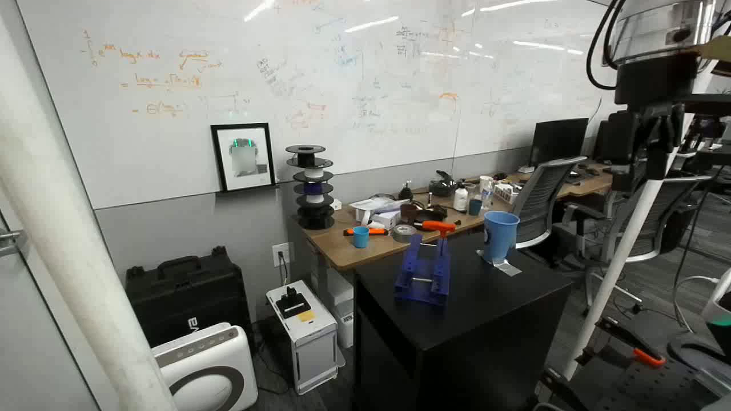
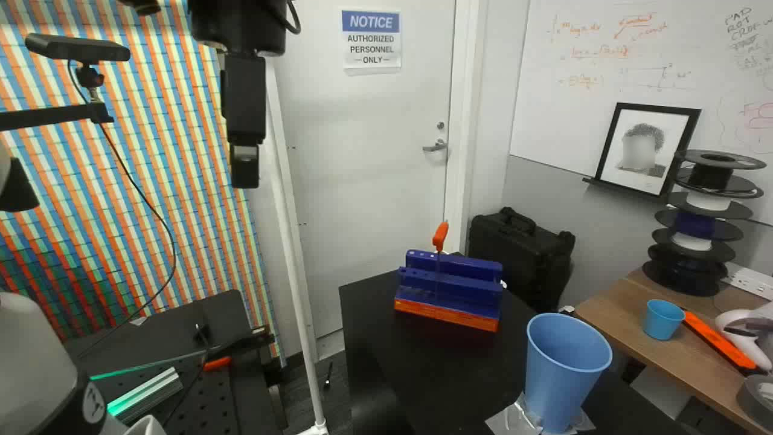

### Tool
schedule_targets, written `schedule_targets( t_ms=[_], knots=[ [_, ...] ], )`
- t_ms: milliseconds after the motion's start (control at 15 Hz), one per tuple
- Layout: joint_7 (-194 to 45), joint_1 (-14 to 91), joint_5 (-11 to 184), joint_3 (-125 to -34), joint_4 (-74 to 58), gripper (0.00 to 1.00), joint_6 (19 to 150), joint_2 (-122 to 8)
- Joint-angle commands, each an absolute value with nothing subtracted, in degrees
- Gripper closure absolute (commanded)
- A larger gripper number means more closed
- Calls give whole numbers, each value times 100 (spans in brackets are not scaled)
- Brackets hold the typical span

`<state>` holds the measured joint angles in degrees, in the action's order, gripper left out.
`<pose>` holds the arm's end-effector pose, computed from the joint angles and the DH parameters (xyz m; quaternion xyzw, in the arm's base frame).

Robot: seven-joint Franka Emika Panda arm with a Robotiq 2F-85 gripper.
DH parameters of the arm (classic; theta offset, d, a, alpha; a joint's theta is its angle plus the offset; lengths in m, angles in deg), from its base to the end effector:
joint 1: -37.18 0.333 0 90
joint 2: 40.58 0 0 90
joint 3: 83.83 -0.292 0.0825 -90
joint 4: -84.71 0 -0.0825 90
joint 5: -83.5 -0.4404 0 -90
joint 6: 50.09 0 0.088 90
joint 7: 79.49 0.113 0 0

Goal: Put the orange object inside the blue cup

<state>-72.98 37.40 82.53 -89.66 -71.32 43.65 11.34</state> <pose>0.3334 0.0313 0.4224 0.9949 -0.0283 -0.0883 0.0396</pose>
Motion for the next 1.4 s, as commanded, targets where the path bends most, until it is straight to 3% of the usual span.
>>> schedule_targets(
  t_ms=[0,333,800,1333],
  knots=[
    [-7272,3782,8277,-8930,-7121,0,4362,1129],
    [-7556,3816,8571,-8960,-6964,0,4479,912],
    [-8238,3592,10184,-8603,-6192,0,6809,-1212],
    [-9047,3831,9348,-8356,-4676,0,8268,-4057]
  ],
)
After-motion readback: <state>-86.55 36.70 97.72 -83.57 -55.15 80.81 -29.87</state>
